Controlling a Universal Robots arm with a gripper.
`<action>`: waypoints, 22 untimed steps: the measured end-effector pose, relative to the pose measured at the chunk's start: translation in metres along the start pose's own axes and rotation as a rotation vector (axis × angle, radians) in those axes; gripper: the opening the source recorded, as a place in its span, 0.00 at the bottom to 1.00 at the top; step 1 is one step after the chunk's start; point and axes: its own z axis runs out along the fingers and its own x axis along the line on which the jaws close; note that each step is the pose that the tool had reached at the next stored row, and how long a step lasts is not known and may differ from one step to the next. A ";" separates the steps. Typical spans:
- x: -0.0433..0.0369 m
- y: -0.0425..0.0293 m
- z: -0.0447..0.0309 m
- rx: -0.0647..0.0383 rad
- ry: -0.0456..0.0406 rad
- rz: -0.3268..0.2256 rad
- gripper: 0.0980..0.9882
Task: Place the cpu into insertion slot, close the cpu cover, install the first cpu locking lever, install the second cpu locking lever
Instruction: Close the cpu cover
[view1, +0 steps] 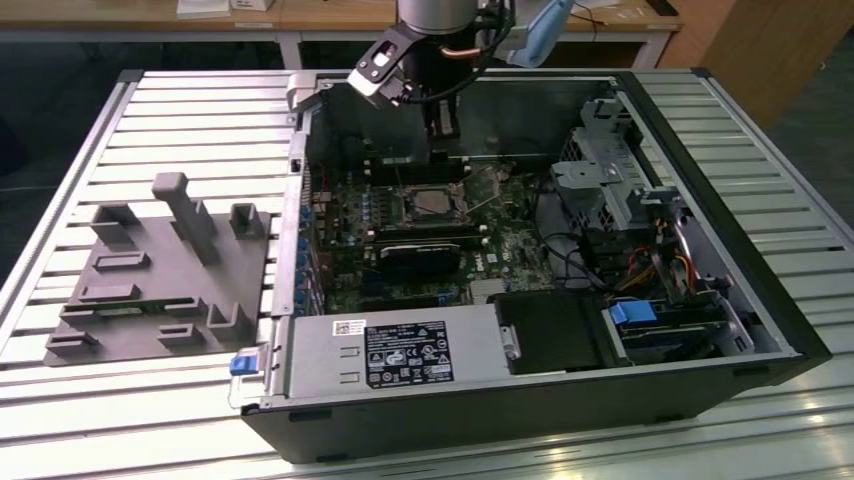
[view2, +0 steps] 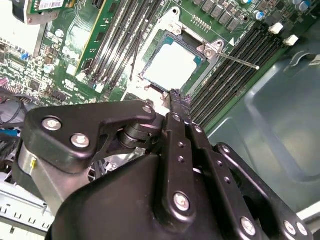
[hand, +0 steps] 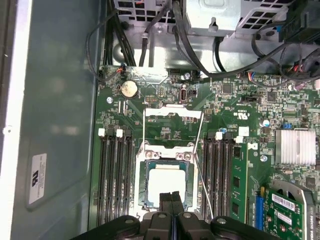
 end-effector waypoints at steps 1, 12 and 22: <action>0.0000 0.0000 -0.0005 0.000 0.0001 0.000 0.00; 0.0003 0.0049 -0.0001 0.000 0.0001 0.000 0.00; 0.0016 0.0151 0.0006 0.000 0.0002 0.000 0.00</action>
